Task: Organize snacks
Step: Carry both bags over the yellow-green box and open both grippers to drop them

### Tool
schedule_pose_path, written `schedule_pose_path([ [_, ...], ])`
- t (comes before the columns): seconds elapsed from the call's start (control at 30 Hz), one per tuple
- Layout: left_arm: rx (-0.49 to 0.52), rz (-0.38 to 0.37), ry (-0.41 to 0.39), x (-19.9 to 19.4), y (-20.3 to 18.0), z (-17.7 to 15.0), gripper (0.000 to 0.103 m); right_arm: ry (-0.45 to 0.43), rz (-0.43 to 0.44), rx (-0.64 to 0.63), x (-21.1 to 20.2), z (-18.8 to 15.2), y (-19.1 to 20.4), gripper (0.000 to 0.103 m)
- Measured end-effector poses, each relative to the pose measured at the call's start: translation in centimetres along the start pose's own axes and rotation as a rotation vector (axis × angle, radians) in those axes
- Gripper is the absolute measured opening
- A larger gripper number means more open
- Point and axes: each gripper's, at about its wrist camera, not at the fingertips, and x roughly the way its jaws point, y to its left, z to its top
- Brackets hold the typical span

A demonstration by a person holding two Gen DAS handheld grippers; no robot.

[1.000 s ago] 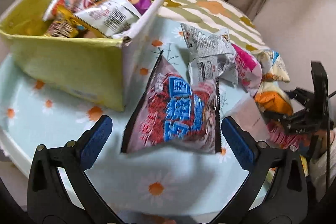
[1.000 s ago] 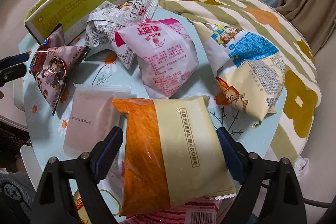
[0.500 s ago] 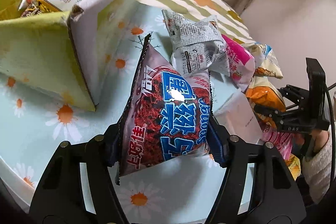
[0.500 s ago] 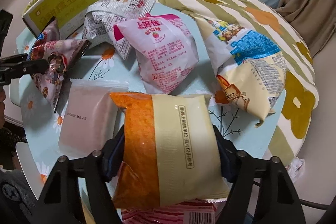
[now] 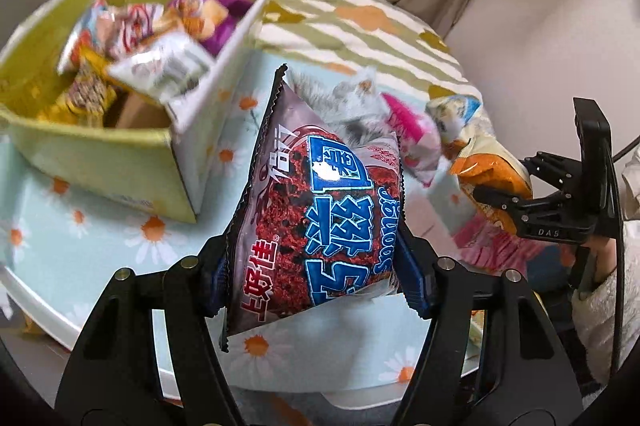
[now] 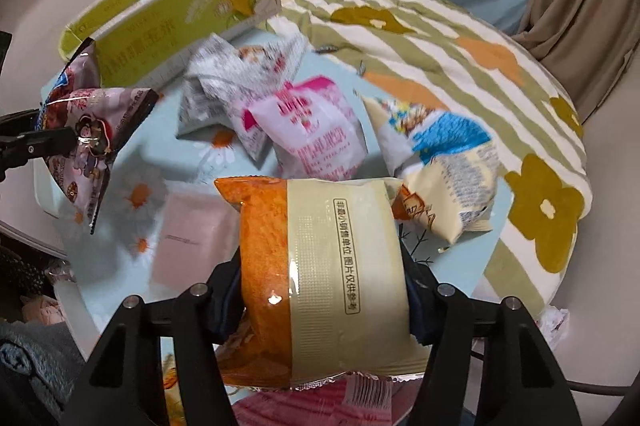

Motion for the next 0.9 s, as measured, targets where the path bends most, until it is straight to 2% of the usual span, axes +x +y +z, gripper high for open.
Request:
schedule_pose_path([
  [0.23, 0.039, 0.032, -0.116, -6.1, 0.1, 3.6, 0.066, -0.083, 0.028, 0.028, -4.3, 2.2, 1.8, 0.059],
  [0.33, 0.041, 0.054, -0.164, -8.1, 1.3, 5.9, 0.067, -0.134, 0.032, 0.029, -6.0, 4.5, 3.4, 0.059],
  [0.47, 0.03, 0.076, -0.188, -10.0, 4.3, 8.3, 0.067, -0.203, 0.043, 0.022, -7.6, 8.4, 6.5, 0.059],
  [0.7, -0.004, 0.103, -0.161, -10.3, 12.1, 12.4, 0.068, -0.263, 0.063, 0.028, -7.9, 15.7, 12.6, 0.059],
  [0.9, 0.006, 0.096, -0.08, -7.9, 18.5, 15.0, 0.068, -0.253, 0.068, 0.05, -4.9, 21.2, 17.5, 0.059],
])
